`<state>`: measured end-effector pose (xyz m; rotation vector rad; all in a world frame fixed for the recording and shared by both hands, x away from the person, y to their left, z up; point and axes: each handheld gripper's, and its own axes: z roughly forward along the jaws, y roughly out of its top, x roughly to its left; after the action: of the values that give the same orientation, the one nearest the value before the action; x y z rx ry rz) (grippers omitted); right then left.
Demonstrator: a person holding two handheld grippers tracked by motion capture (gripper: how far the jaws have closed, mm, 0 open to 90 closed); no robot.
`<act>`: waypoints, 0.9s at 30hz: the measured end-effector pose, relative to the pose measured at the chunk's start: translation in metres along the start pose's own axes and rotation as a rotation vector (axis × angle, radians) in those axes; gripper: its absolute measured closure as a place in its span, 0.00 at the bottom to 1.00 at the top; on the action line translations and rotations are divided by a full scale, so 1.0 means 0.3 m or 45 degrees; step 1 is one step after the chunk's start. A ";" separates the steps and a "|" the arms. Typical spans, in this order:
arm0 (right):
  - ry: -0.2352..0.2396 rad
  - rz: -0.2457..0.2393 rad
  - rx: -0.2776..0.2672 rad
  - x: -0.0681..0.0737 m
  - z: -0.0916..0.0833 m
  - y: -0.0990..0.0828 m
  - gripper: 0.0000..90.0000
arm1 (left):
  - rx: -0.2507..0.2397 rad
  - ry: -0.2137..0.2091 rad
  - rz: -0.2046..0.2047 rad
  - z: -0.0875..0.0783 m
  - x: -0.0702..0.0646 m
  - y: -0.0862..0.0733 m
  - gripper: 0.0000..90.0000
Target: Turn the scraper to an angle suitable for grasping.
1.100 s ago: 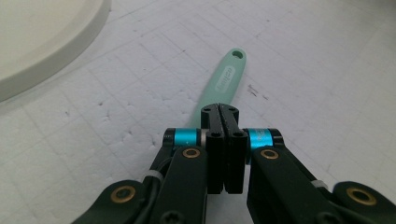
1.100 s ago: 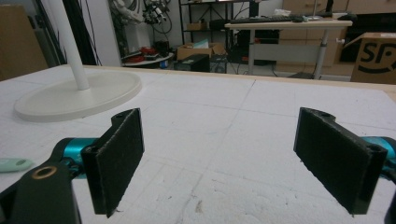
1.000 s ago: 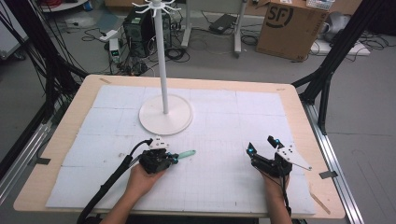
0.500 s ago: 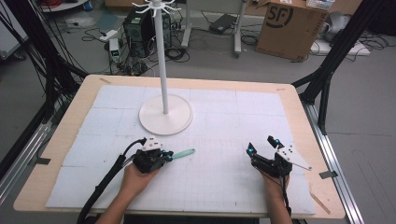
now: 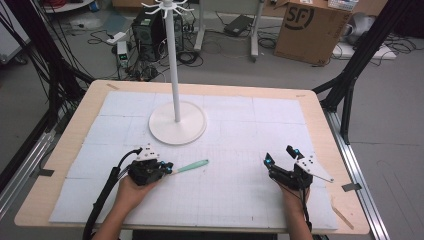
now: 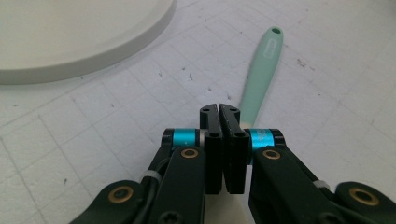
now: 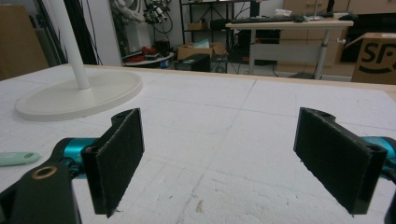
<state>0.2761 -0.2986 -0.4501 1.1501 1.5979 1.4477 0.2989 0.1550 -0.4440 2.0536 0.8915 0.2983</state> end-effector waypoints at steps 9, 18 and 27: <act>0.001 -0.003 0.001 0.000 0.000 0.000 0.17 | 0.028 -0.028 -0.006 0.002 0.005 -0.002 0.98; 0.000 -0.003 0.001 0.000 0.000 0.000 0.17 | 0.029 -0.090 0.012 -0.001 0.007 -0.004 0.99; 0.002 -0.012 -0.001 -0.001 0.000 0.000 0.17 | -0.048 -0.123 0.053 -0.014 0.000 -0.010 0.91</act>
<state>0.2763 -0.2988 -0.4502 1.1399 1.6015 1.4438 0.2952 0.1587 -0.4439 2.0360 0.7801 0.2347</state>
